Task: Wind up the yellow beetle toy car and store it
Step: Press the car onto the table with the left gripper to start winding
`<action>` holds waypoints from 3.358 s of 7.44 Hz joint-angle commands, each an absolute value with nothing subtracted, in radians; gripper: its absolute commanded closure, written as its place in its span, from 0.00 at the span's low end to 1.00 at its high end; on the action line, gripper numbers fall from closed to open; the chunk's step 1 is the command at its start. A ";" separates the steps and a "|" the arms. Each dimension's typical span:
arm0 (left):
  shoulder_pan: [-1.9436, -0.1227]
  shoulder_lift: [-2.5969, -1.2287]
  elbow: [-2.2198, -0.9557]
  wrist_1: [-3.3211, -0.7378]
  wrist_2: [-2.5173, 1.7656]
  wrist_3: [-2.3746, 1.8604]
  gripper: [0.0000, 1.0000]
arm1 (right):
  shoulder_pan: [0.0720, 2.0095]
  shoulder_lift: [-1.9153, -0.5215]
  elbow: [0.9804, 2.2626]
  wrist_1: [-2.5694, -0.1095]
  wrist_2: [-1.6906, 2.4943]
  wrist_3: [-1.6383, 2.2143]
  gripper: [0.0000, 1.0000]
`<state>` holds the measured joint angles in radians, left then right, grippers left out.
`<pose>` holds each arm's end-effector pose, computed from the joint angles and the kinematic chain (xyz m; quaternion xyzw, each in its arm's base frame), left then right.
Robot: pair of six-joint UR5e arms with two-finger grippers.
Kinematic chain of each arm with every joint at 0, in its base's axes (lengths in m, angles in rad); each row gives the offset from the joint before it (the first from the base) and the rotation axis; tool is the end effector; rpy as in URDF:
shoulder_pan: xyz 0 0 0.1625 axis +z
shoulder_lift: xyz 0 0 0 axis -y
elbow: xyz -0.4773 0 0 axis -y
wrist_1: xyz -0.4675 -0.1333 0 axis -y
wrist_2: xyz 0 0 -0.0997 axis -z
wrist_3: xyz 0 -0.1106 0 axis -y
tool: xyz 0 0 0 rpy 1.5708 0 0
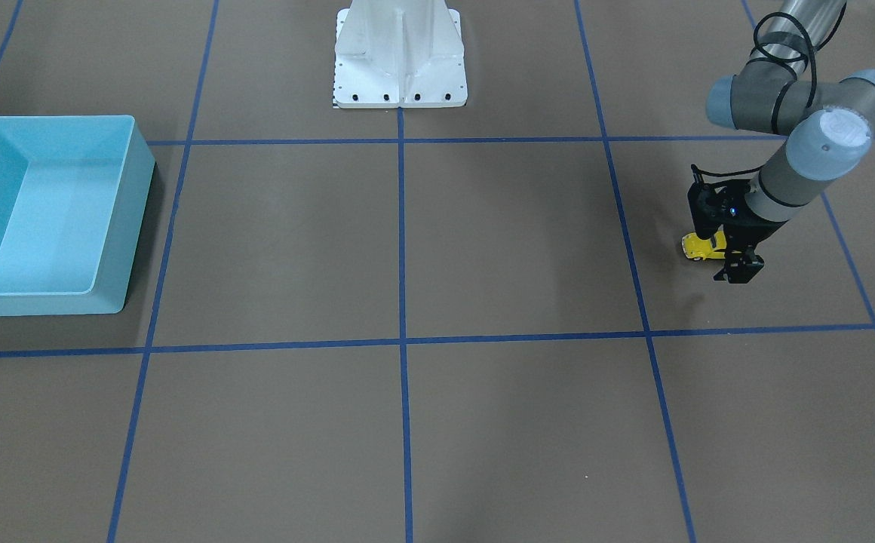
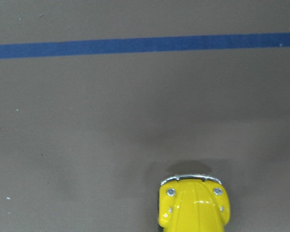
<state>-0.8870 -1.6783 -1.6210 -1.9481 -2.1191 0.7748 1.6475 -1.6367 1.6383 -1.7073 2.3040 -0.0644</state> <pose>0.3500 -0.5492 0.5940 0.2661 0.2493 0.6720 0.6446 0.0992 -0.5177 0.7329 -0.0376 -0.3612 0.0299 0.9313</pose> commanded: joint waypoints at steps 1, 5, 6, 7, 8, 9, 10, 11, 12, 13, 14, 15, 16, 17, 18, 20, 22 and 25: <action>-0.887 -1.689 -1.605 -1.950 -2.138 0.775 0.00 | 1.647 -1.637 1.638 -1.707 2.304 -0.064 0.00; -0.885 -1.680 -1.611 -1.950 -2.187 0.778 0.00 | 1.647 -1.637 1.638 -1.709 2.304 -0.064 0.00; -0.885 -1.675 -1.611 -1.950 -2.200 0.778 0.00 | 1.647 -1.637 1.638 -1.707 2.304 -0.064 0.00; -0.884 -1.675 -1.611 -1.950 -2.201 0.779 0.00 | 1.647 -1.637 1.638 -1.707 2.304 -0.064 0.00; -0.884 -1.675 -1.611 -1.950 -2.201 0.779 0.00 | 1.647 -1.637 1.638 -1.707 2.304 -0.066 0.00; -0.884 -1.675 -1.611 -1.950 -2.201 0.779 0.01 | 1.647 -1.637 1.638 -1.707 2.304 -0.066 0.00; -0.885 -1.675 -1.609 -1.950 -2.200 0.779 0.02 | 1.647 -1.637 1.638 -1.707 2.304 -0.066 0.00; -0.885 -1.674 -1.606 -1.950 -2.200 0.781 0.02 | 1.647 -1.637 1.638 -1.707 2.304 -0.066 0.00; -0.884 -1.674 -1.603 -1.950 -2.197 0.801 0.02 | 1.647 -1.637 1.638 -1.707 2.304 -0.066 0.00; -0.884 -1.674 -1.588 -1.948 -2.197 0.825 0.06 | 1.647 -1.637 1.638 -1.707 2.304 -0.066 0.00; -0.885 -1.674 -1.588 -1.950 -2.198 0.827 0.14 | 1.647 -1.637 1.638 -1.707 2.304 -0.066 0.00; -0.884 -1.674 -1.589 -1.950 -2.200 0.827 0.17 | 1.647 -1.637 1.638 -1.707 2.304 -0.066 0.00; -0.885 -1.674 -1.595 -1.951 -2.200 0.830 0.21 | 1.647 -1.637 1.638 -1.707 2.304 -0.066 0.00; -0.885 -1.674 -1.598 -1.953 -2.201 0.830 0.21 | 1.647 -1.637 1.638 -1.707 2.304 -0.066 0.00; -0.885 -1.674 -1.598 -1.953 -2.201 0.830 0.21 | 1.647 -1.637 1.638 -1.707 2.304 -0.064 0.00; -0.885 -1.674 -1.597 -1.953 -2.201 0.830 0.32 | 1.647 -1.637 1.638 -1.707 2.304 -0.064 0.00; -0.887 -1.648 -1.621 -1.953 -2.203 0.851 0.72 | 1.647 -1.637 1.638 -1.707 2.304 -0.064 0.00; -0.890 -1.621 -1.672 -1.953 -2.239 0.851 1.00 | 1.647 -1.637 1.638 -1.707 2.304 -0.064 0.00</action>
